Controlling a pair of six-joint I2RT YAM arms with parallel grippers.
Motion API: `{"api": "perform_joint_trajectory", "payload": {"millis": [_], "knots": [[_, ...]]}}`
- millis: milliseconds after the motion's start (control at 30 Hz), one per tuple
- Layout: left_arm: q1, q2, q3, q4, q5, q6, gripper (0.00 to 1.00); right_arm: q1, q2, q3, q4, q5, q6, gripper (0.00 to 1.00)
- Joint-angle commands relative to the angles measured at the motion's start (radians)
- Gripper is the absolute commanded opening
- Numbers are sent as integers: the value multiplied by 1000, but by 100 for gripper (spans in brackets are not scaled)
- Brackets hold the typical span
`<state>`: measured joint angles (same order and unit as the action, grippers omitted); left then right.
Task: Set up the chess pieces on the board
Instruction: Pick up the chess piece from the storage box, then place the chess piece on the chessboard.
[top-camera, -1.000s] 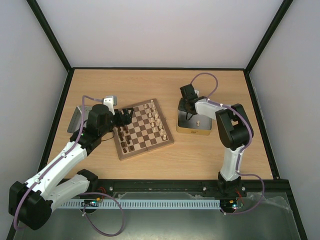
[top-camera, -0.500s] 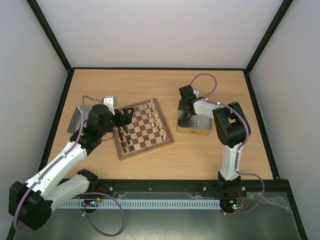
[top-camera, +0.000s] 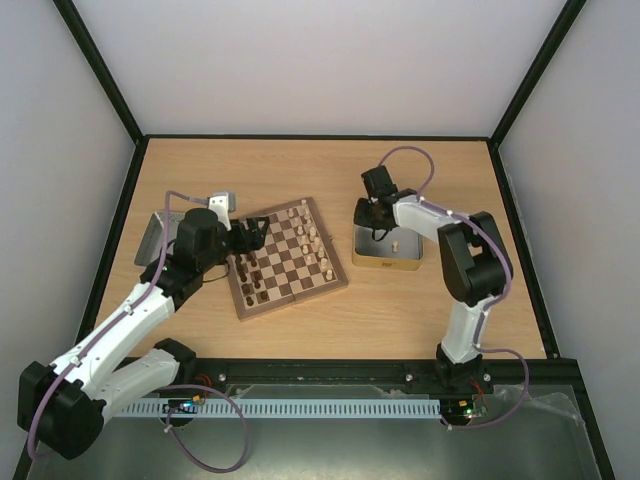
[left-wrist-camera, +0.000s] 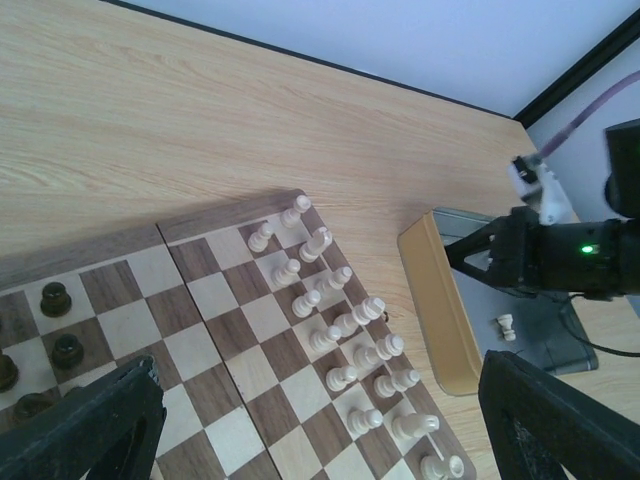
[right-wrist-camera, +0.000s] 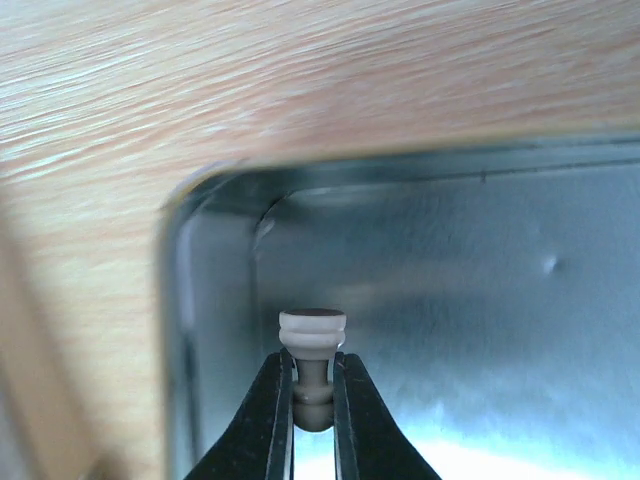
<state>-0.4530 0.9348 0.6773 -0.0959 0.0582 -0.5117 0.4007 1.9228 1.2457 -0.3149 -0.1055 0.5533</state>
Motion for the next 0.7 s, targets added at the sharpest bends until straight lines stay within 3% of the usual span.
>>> {"api": "perform_joint_trajectory", "payload": {"millis": [0, 300, 667], "knots": [[5, 18, 10, 28, 55, -25, 87, -8, -161, -46, -105, -115, -2, 2], [5, 29, 1, 45, 94, -69, 87, 23, -319, -98, -170, -326, -2, 2], [8, 10, -40, -2, -24, -125, 86, 338, -278, 30, -374, -354, -6, 3]]}}
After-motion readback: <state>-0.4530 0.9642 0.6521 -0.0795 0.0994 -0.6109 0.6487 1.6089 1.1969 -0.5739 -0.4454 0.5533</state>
